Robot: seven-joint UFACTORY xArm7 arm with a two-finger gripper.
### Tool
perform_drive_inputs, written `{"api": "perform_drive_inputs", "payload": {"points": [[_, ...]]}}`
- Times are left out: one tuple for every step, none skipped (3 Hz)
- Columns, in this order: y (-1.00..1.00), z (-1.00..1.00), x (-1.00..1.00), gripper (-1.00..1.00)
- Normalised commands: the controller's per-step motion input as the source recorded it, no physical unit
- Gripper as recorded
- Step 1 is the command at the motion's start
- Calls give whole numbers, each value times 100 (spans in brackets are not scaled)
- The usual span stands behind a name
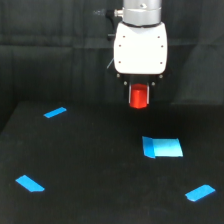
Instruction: Pick up the red object from the table
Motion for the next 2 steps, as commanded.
{"api": "perform_drive_inputs", "payload": {"points": [[11, 6, -5, -95], [9, -5, 2, -100]]}}
